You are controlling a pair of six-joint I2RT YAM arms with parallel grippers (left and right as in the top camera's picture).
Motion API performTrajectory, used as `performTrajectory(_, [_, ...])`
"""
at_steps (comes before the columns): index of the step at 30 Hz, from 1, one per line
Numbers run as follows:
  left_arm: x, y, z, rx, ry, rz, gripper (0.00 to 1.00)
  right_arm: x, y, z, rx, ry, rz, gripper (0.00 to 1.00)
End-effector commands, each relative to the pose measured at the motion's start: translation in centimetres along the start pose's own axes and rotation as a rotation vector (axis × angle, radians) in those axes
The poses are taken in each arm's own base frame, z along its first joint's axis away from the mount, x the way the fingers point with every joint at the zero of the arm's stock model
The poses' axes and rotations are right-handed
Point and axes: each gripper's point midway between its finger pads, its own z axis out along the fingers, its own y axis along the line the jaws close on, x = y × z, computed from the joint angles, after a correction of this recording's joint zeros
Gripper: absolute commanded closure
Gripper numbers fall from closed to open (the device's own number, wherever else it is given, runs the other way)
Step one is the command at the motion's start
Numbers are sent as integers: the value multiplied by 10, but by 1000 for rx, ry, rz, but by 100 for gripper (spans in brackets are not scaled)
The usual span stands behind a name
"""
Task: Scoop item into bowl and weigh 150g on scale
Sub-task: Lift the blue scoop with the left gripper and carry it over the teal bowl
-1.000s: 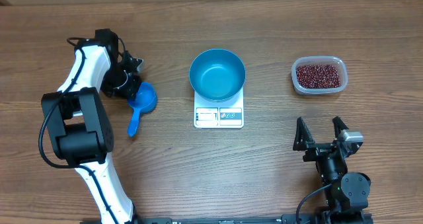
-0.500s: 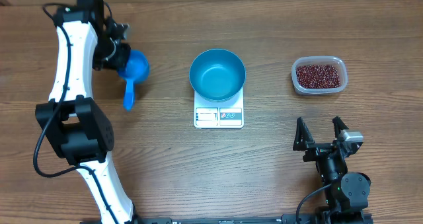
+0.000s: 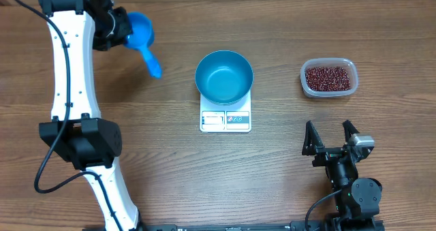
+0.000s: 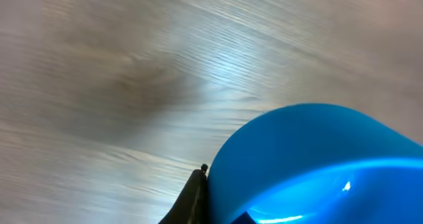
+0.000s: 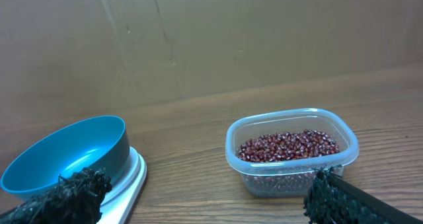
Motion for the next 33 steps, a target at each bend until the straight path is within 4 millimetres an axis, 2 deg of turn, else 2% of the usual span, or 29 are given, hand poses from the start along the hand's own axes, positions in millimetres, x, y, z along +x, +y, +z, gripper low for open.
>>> performTrajectory(1, [17, -44, -6, 156, 85, -269, 95, 2, 2, 0, -10, -3, -11, 0])
performTrajectory(3, [24, -58, -7, 193, 122, -327, 96, 2, 2, 0, -10, -3, -11, 0])
performTrajectory(7, [33, -72, -5, 181, 146, -454, 96, 2, 2, 0, -10, -3, -11, 0])
performTrajectory(15, [55, -101, 0, 156, 158, -396, 96, 2, 2, 0, -10, -3, -11, 0])
performTrajectory(17, [60, -100, 2, 101, 141, -414, 96, 2, 2, 0, -10, -3, -11, 0])
performTrajectory(20, [76, -86, 5, -51, 117, -562, 95, 2, 2, 0, -10, -3, -12, 0])
performTrajectory(22, [88, -85, 4, -109, 117, -614, 96, 2, 2, 0, -10, -3, -11, 0])
performTrajectory(33, [139, -130, 5, -129, 170, -511, 96, 2, 2, 0, -10, -3, -11, 0])
